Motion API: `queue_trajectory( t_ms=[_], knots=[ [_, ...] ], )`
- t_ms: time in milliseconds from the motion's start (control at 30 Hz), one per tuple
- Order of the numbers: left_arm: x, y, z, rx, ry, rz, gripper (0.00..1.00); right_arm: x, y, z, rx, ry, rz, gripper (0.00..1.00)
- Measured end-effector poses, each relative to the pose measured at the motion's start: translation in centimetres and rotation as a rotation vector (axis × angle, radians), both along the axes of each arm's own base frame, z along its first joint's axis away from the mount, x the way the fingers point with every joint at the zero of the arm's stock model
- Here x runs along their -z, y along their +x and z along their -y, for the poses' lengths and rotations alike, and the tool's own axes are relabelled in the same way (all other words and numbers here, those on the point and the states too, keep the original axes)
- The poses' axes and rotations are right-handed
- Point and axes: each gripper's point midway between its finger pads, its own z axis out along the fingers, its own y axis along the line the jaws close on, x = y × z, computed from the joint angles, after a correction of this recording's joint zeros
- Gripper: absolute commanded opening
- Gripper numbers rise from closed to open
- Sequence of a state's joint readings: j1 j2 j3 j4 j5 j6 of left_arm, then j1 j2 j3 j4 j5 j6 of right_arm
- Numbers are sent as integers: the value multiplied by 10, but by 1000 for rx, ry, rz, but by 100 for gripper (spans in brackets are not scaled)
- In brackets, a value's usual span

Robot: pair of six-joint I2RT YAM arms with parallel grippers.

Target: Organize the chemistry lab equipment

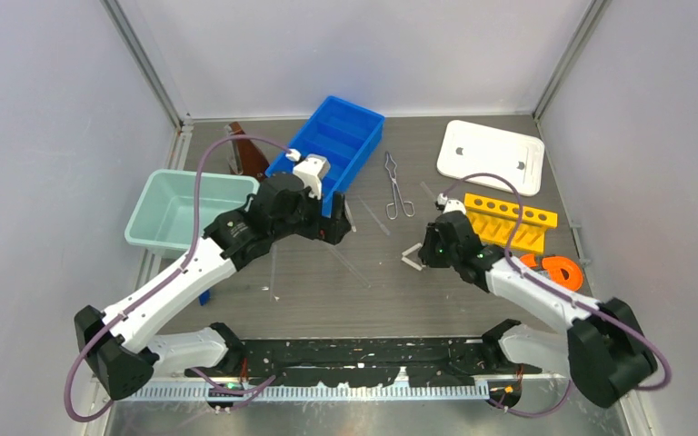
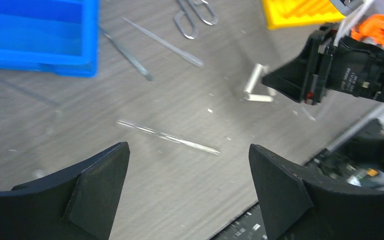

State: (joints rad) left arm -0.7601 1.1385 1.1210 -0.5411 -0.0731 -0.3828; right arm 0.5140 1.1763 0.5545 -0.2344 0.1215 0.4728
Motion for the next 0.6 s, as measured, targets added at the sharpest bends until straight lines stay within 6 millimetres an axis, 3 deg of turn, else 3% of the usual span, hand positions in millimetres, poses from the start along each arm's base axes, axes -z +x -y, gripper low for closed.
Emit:
queue_trajectory(
  t_ms=[233, 400, 600],
  knots=[
    [18, -29, 30, 121, -130, -165, 85, -52, -11, -29, -136, 262, 234, 18],
    [39, -33, 59, 193, -172, -289, 78, -88, -22, -46, -235, 418, 380, 18],
    [60, -38, 94, 275, -186, -392, 72, -103, -28, -59, -298, 490, 411, 18]
  ],
)
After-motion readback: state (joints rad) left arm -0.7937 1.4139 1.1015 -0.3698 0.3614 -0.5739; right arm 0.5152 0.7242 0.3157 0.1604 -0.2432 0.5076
